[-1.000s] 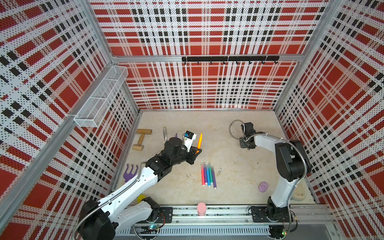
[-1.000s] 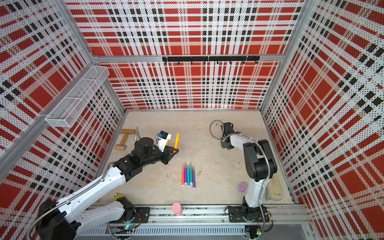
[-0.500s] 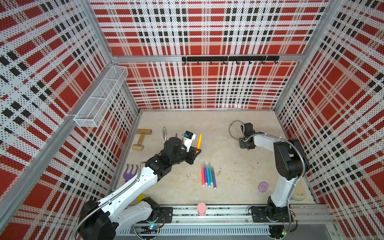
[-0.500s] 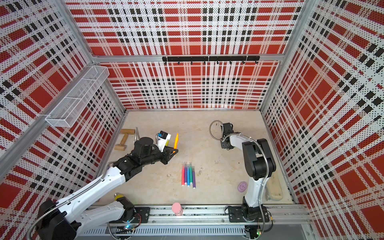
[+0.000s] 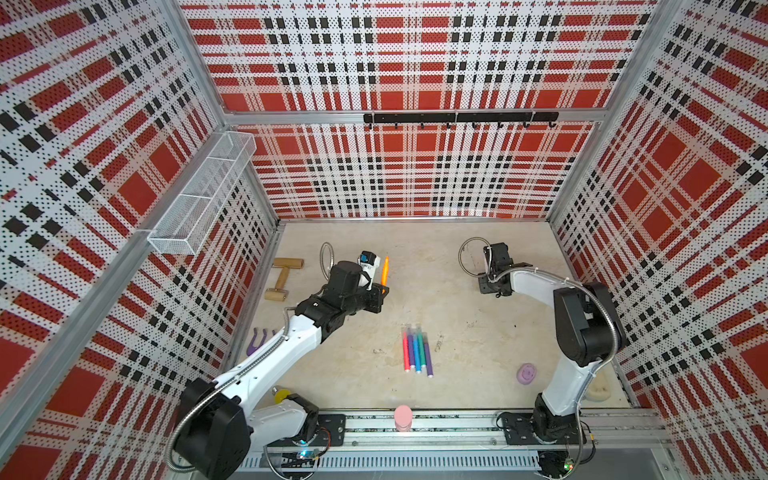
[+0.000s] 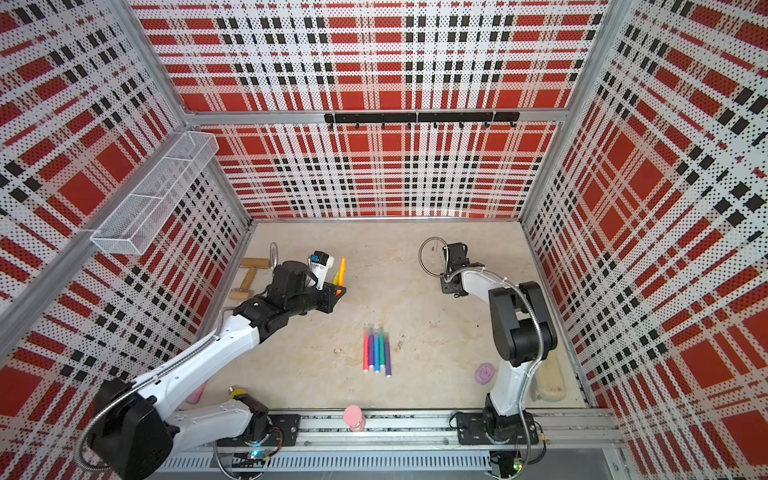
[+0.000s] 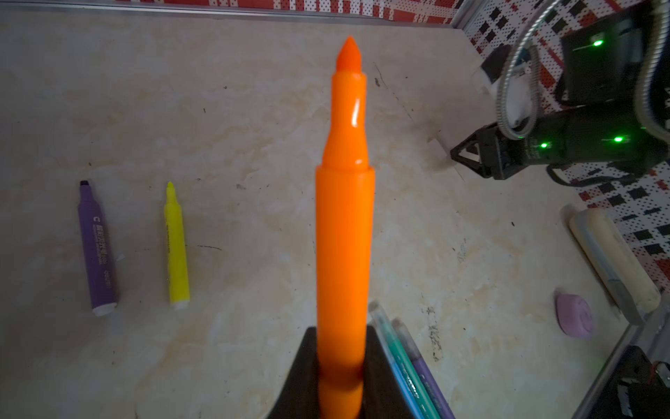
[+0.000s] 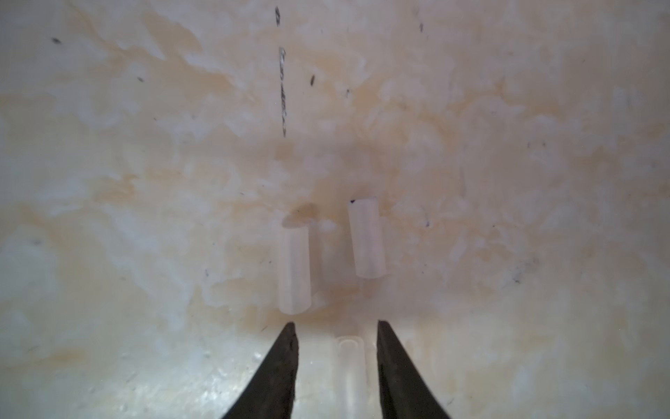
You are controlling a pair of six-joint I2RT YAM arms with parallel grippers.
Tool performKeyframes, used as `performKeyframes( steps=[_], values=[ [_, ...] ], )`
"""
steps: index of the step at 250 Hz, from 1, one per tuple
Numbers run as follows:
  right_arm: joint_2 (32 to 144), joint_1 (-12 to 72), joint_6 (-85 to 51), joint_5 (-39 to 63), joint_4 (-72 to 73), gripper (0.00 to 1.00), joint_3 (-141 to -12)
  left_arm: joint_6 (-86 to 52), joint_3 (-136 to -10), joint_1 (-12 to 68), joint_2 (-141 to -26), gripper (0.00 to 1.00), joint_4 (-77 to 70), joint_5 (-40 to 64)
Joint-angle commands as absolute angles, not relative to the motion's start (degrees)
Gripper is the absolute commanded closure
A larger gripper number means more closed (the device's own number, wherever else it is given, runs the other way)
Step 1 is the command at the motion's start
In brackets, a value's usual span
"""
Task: Remove pen caps from pens
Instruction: Place the pen cap to the middle-right of the table, then place the pen cap at the center of the table.
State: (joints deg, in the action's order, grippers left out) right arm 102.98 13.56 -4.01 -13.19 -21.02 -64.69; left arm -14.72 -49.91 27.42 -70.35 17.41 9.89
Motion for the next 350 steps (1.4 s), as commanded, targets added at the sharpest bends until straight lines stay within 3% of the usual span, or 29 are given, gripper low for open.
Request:
performKeyframes(
  steps=[1,42,90,170,202,225,269,350],
  values=[
    [97.7,14.97,-3.01,-12.66,-20.43,0.6,-64.52,-13.89,-51.83,26.03,-73.02,1.0,20.55,7.18],
    [92.15,16.56,-2.64,-13.47,-21.63,0.53,-64.53,-13.02,-54.86,24.78,-79.22,1.0,22.09,5.58],
    [84.84,20.55,-3.31,-13.33,-22.1,0.44,-62.89,-10.65,-64.55,23.62,-94.45,0.95,28.14,5.23],
    [70.84,29.24,-8.23,-11.75,-20.13,0.42,-52.33,-9.92,-72.32,19.92,-109.53,0.93,32.65,2.51],
    [66.86,32.84,-12.08,-11.33,-16.35,0.4,-44.98,-10.08,-72.6,18.56,-110.99,0.86,32.76,2.08],
    [66.83,35.27,-13.89,-9.21,-13.43,0.39,-41.32,-9.91,-72.61,18.11,-111.77,0.83,32.74,2.05],
    [72.26,40.3,-16.37,-8.34,-8.92,0.37,-38.15,-9.67,-72.76,17.78,-111.93,0.65,32.77,1.45],
    [80.09,46.17,-19.06,-7.98,-4.07,0.35,-38.37,-9.91,-72.86,17.4,-110.18,0.58,32.34,2.39]
  ],
)
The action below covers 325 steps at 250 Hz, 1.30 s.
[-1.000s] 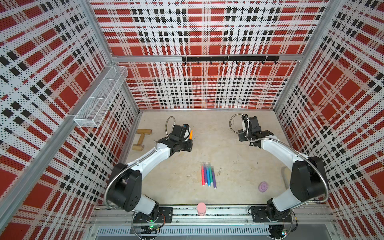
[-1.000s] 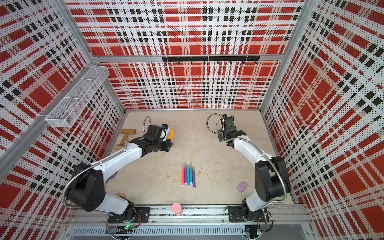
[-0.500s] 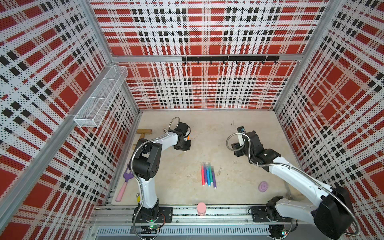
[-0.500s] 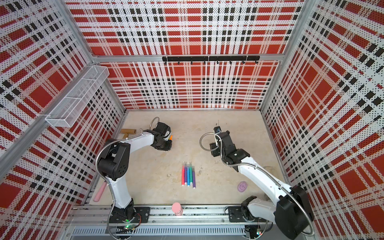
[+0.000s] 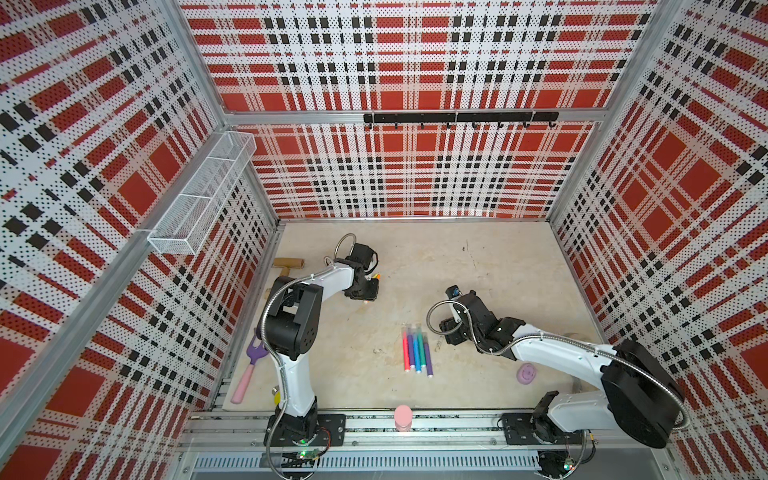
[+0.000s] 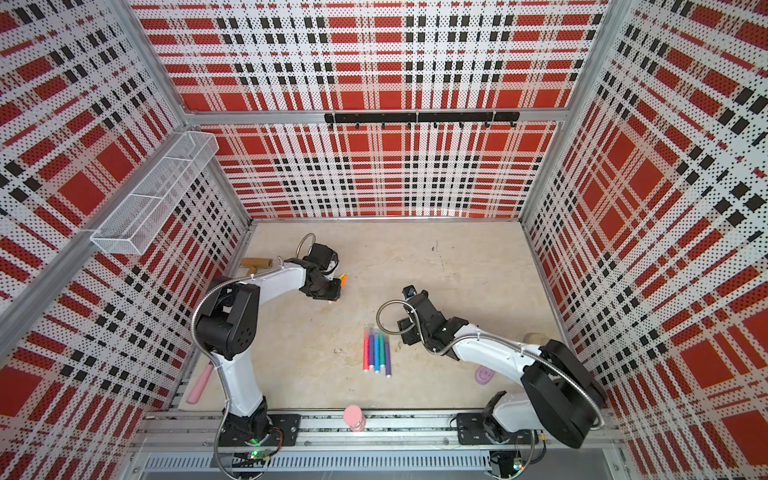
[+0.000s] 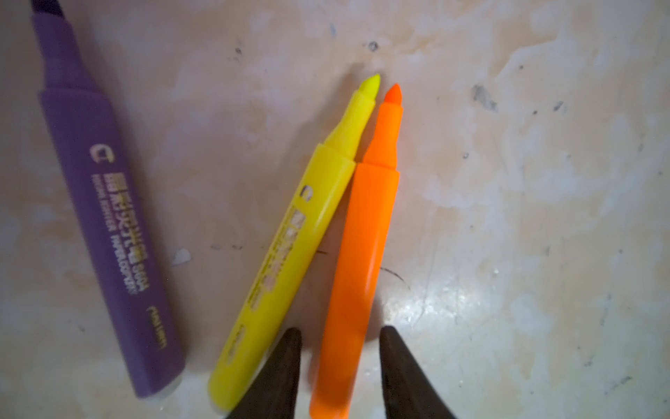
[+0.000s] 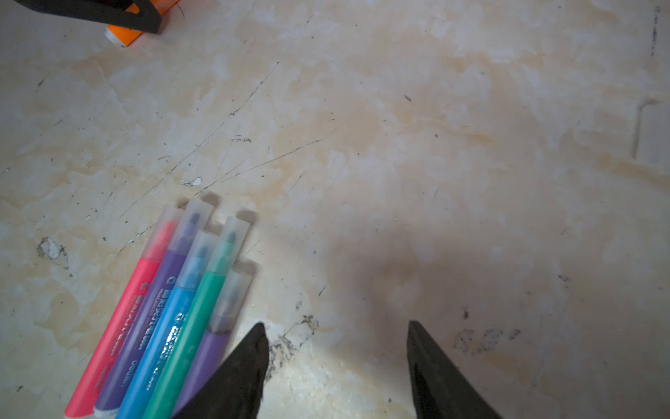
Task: Remove pen caps from pens
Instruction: Place the pen cap at the center of the table, then move the pens to the bottom-center of the table.
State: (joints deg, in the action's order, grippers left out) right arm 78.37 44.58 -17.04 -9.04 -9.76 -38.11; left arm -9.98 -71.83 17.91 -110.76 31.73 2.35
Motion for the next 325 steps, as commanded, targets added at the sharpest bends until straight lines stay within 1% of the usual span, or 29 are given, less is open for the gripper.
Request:
performKeyframes(
  steps=[1,30,65,143,168,198,234,265,294,325],
  values=[
    [80.16,46.2,-19.07,-7.86,-3.97,0.35,-38.39,-9.92,-72.86,17.4,-110.11,0.58,32.34,2.38],
    [83.53,46.58,-19.89,-4.93,-1.22,0.35,-38.35,-10.23,-72.82,17.49,-106.93,0.55,31.83,3.82],
    [86.67,48.16,-21.31,-4.05,0.33,0.36,-38.95,-10.28,-72.47,17.4,-100.81,0.52,30.7,6.4],
    [87.39,52.69,-23.29,-7.29,-2.24,0.37,-40.97,-11.51,-70.02,17.4,-88.44,0.47,28.15,11.05],
    [89.31,53.58,-23.82,-9.69,-3.93,0.39,-41.73,-11.88,-69.22,17.4,-85.02,0.46,27.43,11.31],
    [92.8,54.66,-24.93,-13.16,-6.08,0.46,-43.01,-11.92,-67.51,17.4,-81.91,0.44,26.2,10.95],
    [95.22,55.62,-26.38,-13.49,-5.89,0.6,-43.05,-11.99,-66.47,17.14,-80.74,0.44,25.69,11.07],
    [95.77,56.32,-26.68,-14.67,-5.42,0.68,-42.72,-11.96,-66.43,16.96,-80.26,0.43,25.58,11.17],
    [95.41,56.58,-28.22,-15.74,-6.32,0.71,-42.64,-12.08,-66.18,16.87,-80.07,0.43,25.4,11.25],
    [93.51,56.51,-28.7,-16.79,-6.66,0.72,-41.62,-11.96,-65.93,16.7,-79.55,0.42,25.14,11.24]
  ],
)
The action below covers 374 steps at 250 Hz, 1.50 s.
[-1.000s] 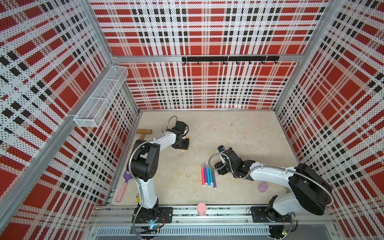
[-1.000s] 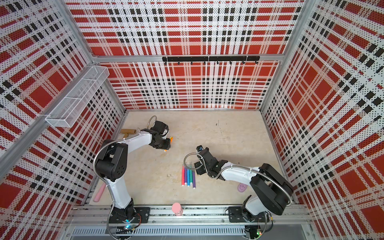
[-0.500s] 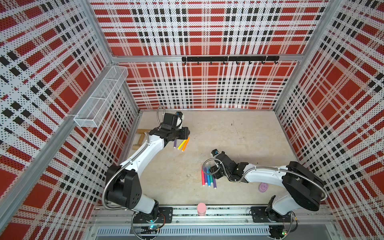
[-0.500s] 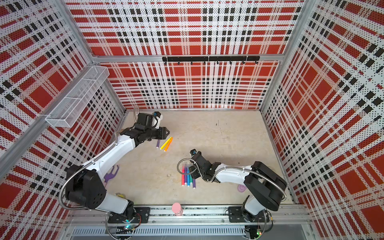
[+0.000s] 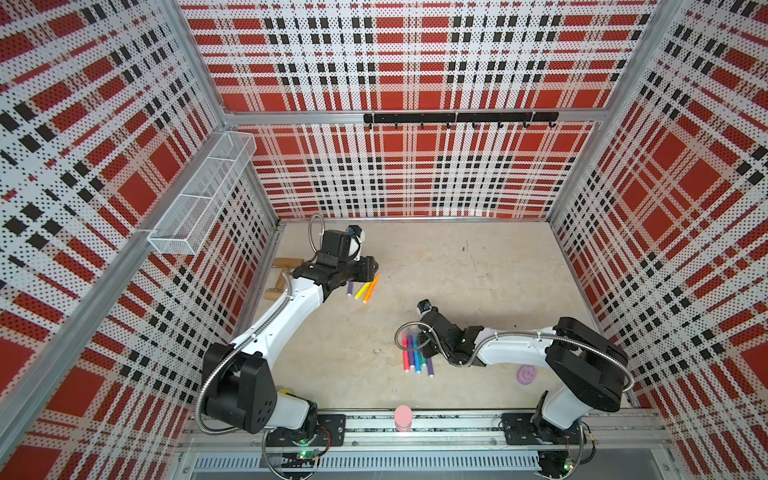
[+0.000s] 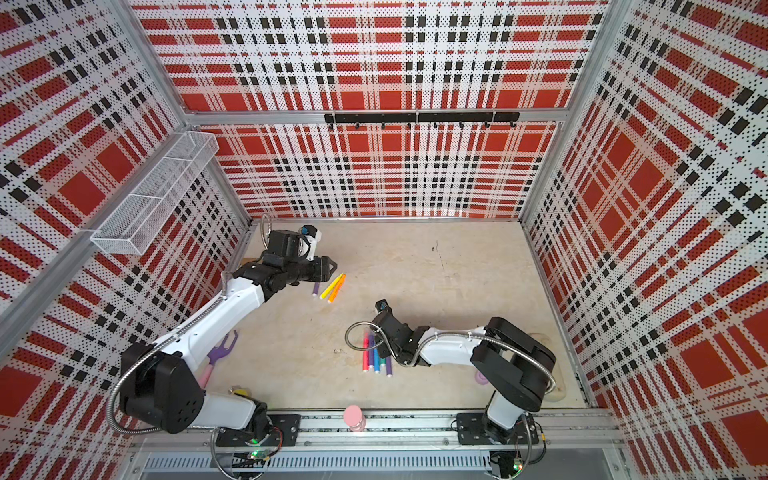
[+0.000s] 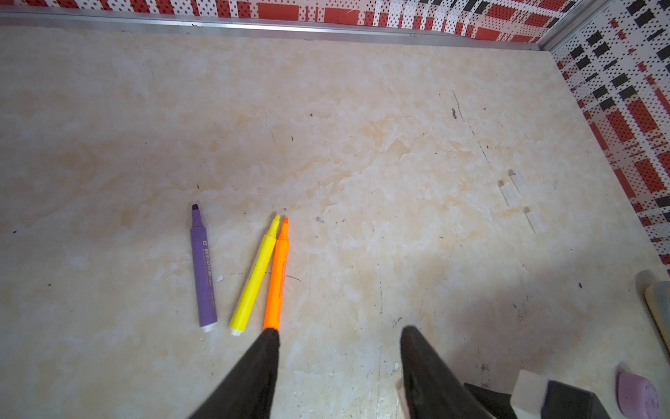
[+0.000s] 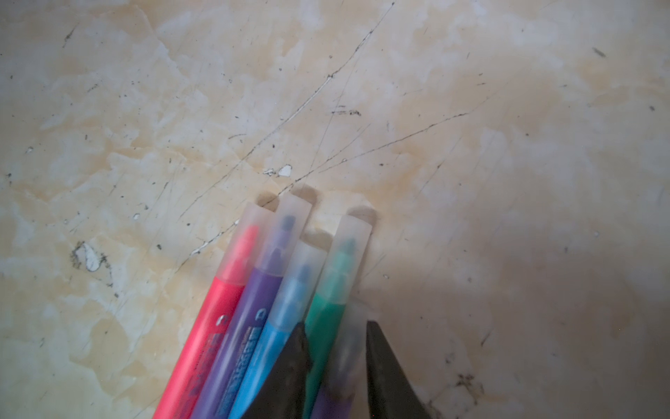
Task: Remove pen caps from pens
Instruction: Move the pens to the bottom-center of the table, then pick up the pen from the bottom-center of the table.
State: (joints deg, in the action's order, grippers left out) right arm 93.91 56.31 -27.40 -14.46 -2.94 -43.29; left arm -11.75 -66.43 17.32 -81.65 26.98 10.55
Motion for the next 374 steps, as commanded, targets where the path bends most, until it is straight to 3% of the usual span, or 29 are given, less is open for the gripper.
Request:
performKeyframes(
  steps=[1,76,126,157,174,223,262,345,374],
  values=[
    [93.43,56.51,-28.76,-16.79,-6.67,0.72,-41.55,-11.96,-65.97,16.7,-79.59,0.42,25.14,11.25],
    [90.48,56.55,-29.26,-17.14,-6.59,0.69,-39.73,-11.98,-65.91,16.52,-79.54,0.4,25.05,11.68],
    [89.29,56.71,-29.79,-16.49,-5.01,0.58,-38.27,-12.01,-65.64,16.52,-79.42,0.39,24.9,11.68],
    [86.75,56.82,-30.03,-17.21,-5.67,0.7,-37.37,-11.85,-65.59,16.52,-79.57,0.39,24.79,11.69],
    [85.17,56.78,-30.1,-17.56,-6.24,0.72,-37.25,-11.93,-65.65,16.52,-79.65,0.39,24.79,11.79],
    [80.95,56.8,-30.06,-15.62,-4.45,0.56,-35.15,-11.79,-65.47,16.52,-79.53,0.38,24.7,11.6],
    [80.86,56.78,-30.62,-16.05,-5.25,0.67,-34.57,-11.85,-65.32,16.52,-79.6,0.37,24.61,11.76],
    [86.05,57.3,-31.18,-15.75,-4.24,0.66,-35.18,-11.86,-65.16,16.61,-79.02,0.35,24.54,11.99],
    [88.66,57.3,-31.4,-16.0,-4.43,0.7,-35.94,-11.81,-65.07,16.7,-78.67,0.34,24.53,11.94]
  ],
)
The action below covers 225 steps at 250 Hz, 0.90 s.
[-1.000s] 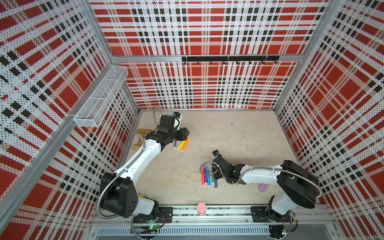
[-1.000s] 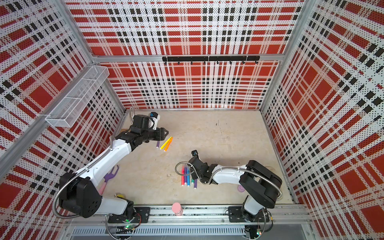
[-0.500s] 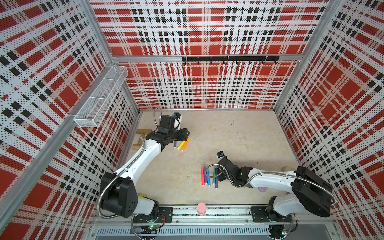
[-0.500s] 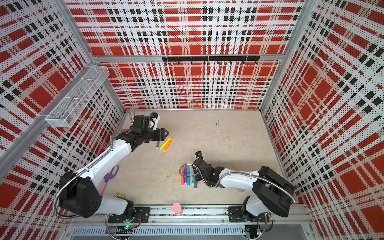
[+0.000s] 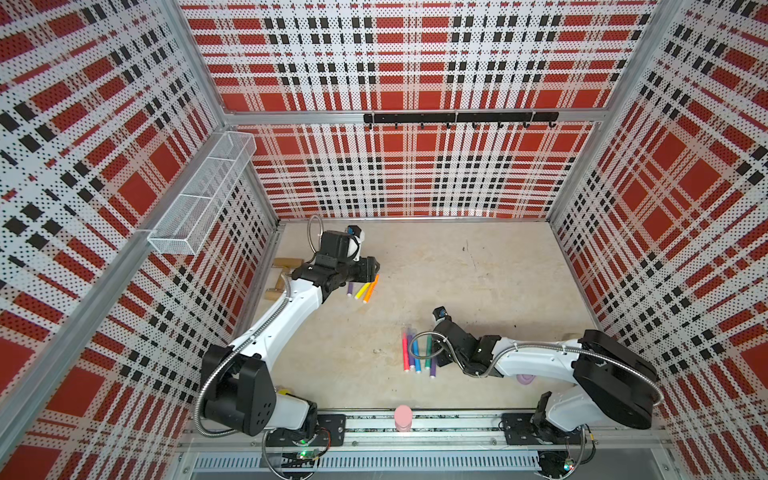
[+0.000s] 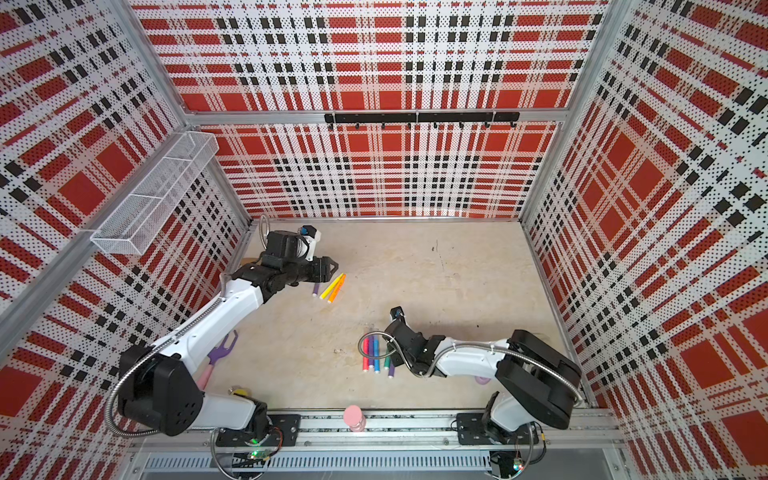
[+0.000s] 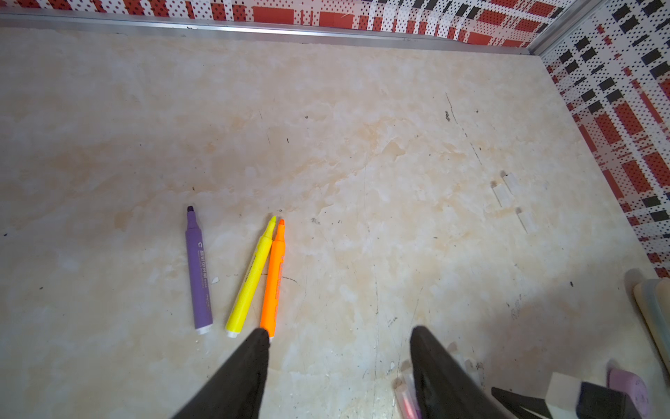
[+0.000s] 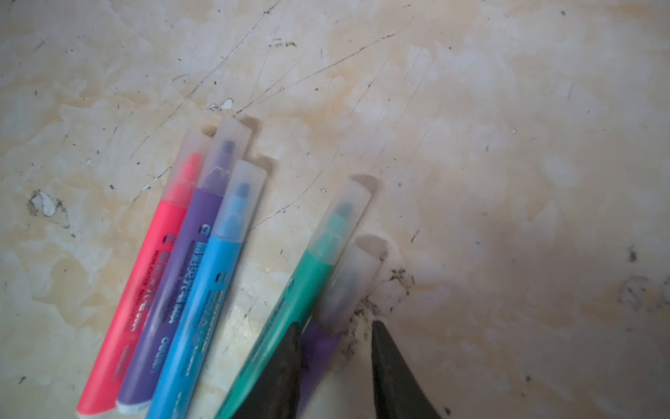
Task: Remove pen caps from pens
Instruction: Pick up the pen from the bottom-center of the table.
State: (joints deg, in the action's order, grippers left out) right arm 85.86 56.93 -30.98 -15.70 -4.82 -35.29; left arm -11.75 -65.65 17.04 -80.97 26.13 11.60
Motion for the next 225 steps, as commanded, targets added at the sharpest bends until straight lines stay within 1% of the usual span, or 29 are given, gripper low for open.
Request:
performKeyframes(
  steps=[1,29,64,97,129,160,181,206,225],
  values=[
    [88.76,57.3,-31.43,-16.0,-4.46,0.7,-35.9,-11.79,-65.1,16.7,-78.66,0.34,24.52,11.94],
    [90.23,57.35,-31.93,-16.52,-5.01,0.78,-36.26,-11.78,-64.96,16.87,-78.43,0.33,24.47,11.95],
    [90.49,57.39,-32.43,-17.52,-6.54,0.79,-36.63,-11.65,-64.96,16.87,-78.06,0.32,24.5,11.63],
    [90.41,57.43,-31.94,-18.78,-6.91,0.9,-36.89,-11.61,-64.95,16.96,-77.54,0.32,24.46,12.17],
    [88.53,56.93,-29.48,-21.09,-7.62,0.95,-38.72,-10.73,-64.3,18.13,-75.32,0.31,23.79,14.94],
    [81.64,55.35,-24.34,-22.31,-8.97,0.95,-42.41,-7.91,-62.1,21.56,-69.89,0.31,22.69,17.44],
    [74.93,53.71,-21.24,-20.61,-6.85,0.95,-43.86,-7.13,-58.96,22.54,-65.36,0.31,21.37,20.05],
    [66.08,51.41,-17.0,-14.12,0.7,0.96,-43.14,-6.95,-53.06,22.52,-59.54,0.3,16.36,26.8],
    [60.67,50.3,-14.65,-4.92,8.51,0.96,-41.54,-6.88,-49.22,22.89,-56.22,0.28,12.01,33.61]
  ],
)
